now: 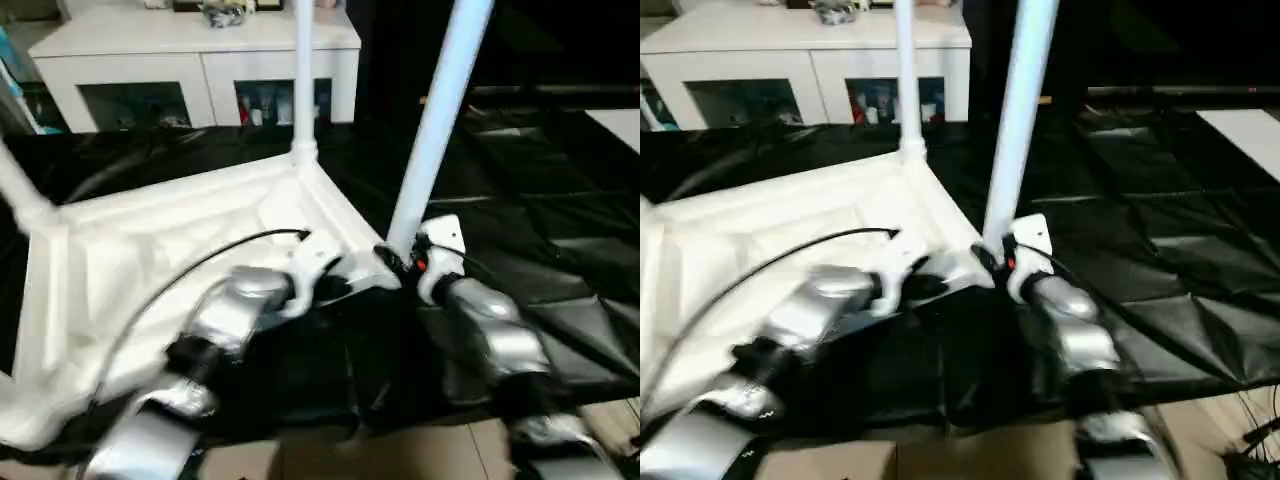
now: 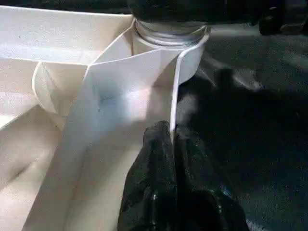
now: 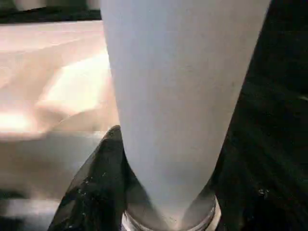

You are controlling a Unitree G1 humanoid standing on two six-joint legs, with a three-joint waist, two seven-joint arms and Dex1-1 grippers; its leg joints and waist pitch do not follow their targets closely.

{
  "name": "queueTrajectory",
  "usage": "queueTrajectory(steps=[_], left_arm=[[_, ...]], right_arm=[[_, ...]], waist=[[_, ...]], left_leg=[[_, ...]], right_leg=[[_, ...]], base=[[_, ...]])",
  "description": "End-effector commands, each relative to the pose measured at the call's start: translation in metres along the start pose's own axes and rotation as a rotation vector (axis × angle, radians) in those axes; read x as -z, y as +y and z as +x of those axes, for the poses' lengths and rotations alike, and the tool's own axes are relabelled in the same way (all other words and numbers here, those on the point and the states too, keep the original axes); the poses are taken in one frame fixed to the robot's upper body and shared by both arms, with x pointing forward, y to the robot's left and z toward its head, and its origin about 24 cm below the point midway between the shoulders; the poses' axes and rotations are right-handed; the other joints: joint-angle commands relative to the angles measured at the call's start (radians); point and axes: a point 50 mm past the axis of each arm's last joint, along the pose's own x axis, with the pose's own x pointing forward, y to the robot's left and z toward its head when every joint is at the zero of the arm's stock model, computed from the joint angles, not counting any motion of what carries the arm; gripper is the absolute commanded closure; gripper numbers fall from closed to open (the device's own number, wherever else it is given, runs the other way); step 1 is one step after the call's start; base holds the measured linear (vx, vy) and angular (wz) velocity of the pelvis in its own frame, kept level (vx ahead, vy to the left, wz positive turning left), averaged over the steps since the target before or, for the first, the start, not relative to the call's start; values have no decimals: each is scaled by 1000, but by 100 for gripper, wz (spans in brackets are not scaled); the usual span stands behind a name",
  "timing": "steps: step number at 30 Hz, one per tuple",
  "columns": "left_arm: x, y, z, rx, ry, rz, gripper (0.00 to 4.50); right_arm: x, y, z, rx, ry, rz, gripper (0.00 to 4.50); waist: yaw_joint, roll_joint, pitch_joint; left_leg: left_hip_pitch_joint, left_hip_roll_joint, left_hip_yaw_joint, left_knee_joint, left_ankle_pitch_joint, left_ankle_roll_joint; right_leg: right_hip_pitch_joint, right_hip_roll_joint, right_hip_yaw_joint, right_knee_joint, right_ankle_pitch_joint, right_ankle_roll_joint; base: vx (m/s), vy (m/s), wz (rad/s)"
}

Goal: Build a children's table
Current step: Rotate leg to tighten

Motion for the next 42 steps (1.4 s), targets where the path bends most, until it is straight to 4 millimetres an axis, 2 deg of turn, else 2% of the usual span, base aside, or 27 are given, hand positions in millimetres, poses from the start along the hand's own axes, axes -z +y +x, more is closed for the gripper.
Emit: queueTrajectory(steps=[1,2,3,6,10,15,16,17,19,20,21,23,27,28,29,30,31,32,33,34,35,36,37,38,39,40,42], left_arm=[[2,13,1,-162,17,-56,450],[0,12,6,-178,15,-52,450],[-2,10,10,-181,17,-49,450],[-5,7,15,-181,24,-35,450],[-6,5,17,-175,26,-20,450],[-4,4,18,-144,26,-1,450],[-4,4,18,-137,23,4,450],[-4,3,18,-133,22,6,450],[-6,2,18,-107,4,30,450],[-6,1,19,-93,-2,43,450],[-7,0,19,-80,-9,59,450],[-9,-2,19,-50,-26,71,450],[-11,-3,19,-40,-41,86,450],[-13,-3,19,-28,-56,107,450],[-15,-4,19,-20,-79,130,450],[-16,-4,19,-21,-88,137,450],[-17,-3,19,-21,-92,140,450],[-18,-3,19,-33,-98,147,450],[-19,-2,19,-27,-112,122,422],[-19,-2,18,-10,-120,96,406],[-21,-2,17,6,-134,83,406],[-23,-3,15,31,-150,72,392],[-24,-3,15,38,-154,72,392],[-24,-3,14,42,-158,75,373],[-25,-2,13,44,-162,80,364],[-26,-1,11,44,-181,80,358],[-29,2,6,42,-207,73,341]], right_arm=[[33,12,0,65,151,54,249],[32,18,4,95,146,79,251],[30,23,7,118,142,92,251],[27,31,11,144,132,133,253],[24,35,14,150,127,124,253],[21,35,13,142,87,136,253],[19,34,13,138,67,154,198],[17,33,13,139,51,166,184],[10,29,12,153,11,150,178],[7,26,10,164,-6,117,156],[5,24,9,164,-21,89,156],[-2,17,1,108,-79,-19,156],[-2,8,-10,46,-100,-89,156],[-2,4,-18,-23,-113,-111,156],[-3,-4,-33,-134,-136,-131,156],[-4,-7,-38,-170,-141,-128,156],[-4,-8,-41,-187,-144,-127,156],[-5,-10,-45,-211,-151,-118,156],[-7,-12,-49,-234,-158,-118,151],[-9,-12,-54,-276,-163,-113,149],[-11,-11,-58,-318,-170,-126,149],[-14,-10,-62,-372,-180,-136,149],[-15,-9,-62,-386,-183,-136,149],[-16,-8,-63,-398,-188,-136,149],[-18,-7,-63,-406,-198,-133,149],[-25,-5,-60,-407,-228,-108,149],[-31,0,-56,-409,-252,-78,149]], waist=[[-4,-7,-37],[-2,-3,-40],[-3,-4,-40],[1,-3,-44],[-1,-5,-42],[1,-7,-40],[2,-7,-39],[3,-7,-39],[1,-8,-39],[-1,-8,-43],[-2,-5,-45],[4,-7,-45],[8,-9,-47],[12,0,-46],[19,-6,-48],[23,-2,-49],[26,-3,-49],[27,-1,-52],[28,-4,-55],[30,2,-56],[29,3,-57],[30,3,-58],[32,5,-61],[34,10,-67],[32,10,-70],[32,7,-73],[32,7,-74]], left_leg=[[25,31,-22,-94,-449,-34],[28,32,-22,-95,-450,-36],[29,31,-23,-98,-452,-37],[20,34,-23,-107,-413,-24],[17,33,-23,-109,-425,-20],[19,33,-21,-111,-432,-12],[20,33,-21,-111,-431,-11],[20,34,-20,-112,-432,-10],[13,33,-22,-114,-424,-4],[1,33,-26,-117,-386,-4],[0,36,-27,-118,-356,-5],[13,38,-15,-112,-347,8],[8,36,-12,-108,-322,28],[5,37,-12,-107,-295,40],[5,38,-10,-102,-270,66],[6,39,-10,-100,-260,78],[6,41,-10,-99,-256,91],[-2,40,-11,-97,-215,103],[-5,38,-11,-91,-177,118],[-4,40,-12,-90,-160,124],[-6,38,-10,-86,-136,144],[-6,37,-9,-84,-134,150],[-5,39,-10,-82,-124,154],[-5,42,-11,-76,-81,172],[-11,43,-12,-70,-36,192],[-10,42,-11,-65,-17,210],[-12,45,-12,-61,4,228]], right_leg=[[8,-45,22,-109,-496,-143],[4,-46,24,-112,-488,-133],[3,-45,24,-114,-471,-133],[13,-43,25,-109,-365,-142],[15,-45,26,-108,-353,-150],[11,-47,28,-115,-375,-143],[10,-48,28,-117,-381,-141],[9,-49,29,-117,-385,-140],[14,-51,29,-118,-396,-133],[25,-52,26,-112,-370,-128],[26,-49,24,-108,-322,-132],[18,-46,28,-110,-267,-156],[22,-49,30,-110,-268,-169],[26,-50,30,-108,-241,-172],[32,-49,30,-107,-201,-170],[32,-49,31,-106,-182,-173],[33,-48,31,-105,-167,-176],[36,-50,29,-97,-124,-196],[42,-50,26,-91,-82,-210],[40,-51,26,-88,-61,-217],[41,-50,24,-84,-33,-244],[41,-50,23,-85,-30,-248],[43,-51,23,-81,-16,-253],[39,-50,24,-72,50,-268],[37,-47,22,-62,121,-281],[35,-47,20,-59,159,-293],[31,-47,18,-52,179,-310]], base=[[0,0,0],[0,0,0],[0,0,0],[0,0,0],[0,0,0],[0,0,0],[0,0,0],[0,0,0],[0,0,0],[0,0,0],[0,0,0],[0,0,0],[0,0,0],[0,0,0],[0,0,0],[0,0,0],[70,-11,4],[0,0,0],[0,0,0],[0,0,0],[0,0,0],[0,0,0],[0,0,0],[0,0,0],[0,0,0],[0,0,0],[0,0,0]])
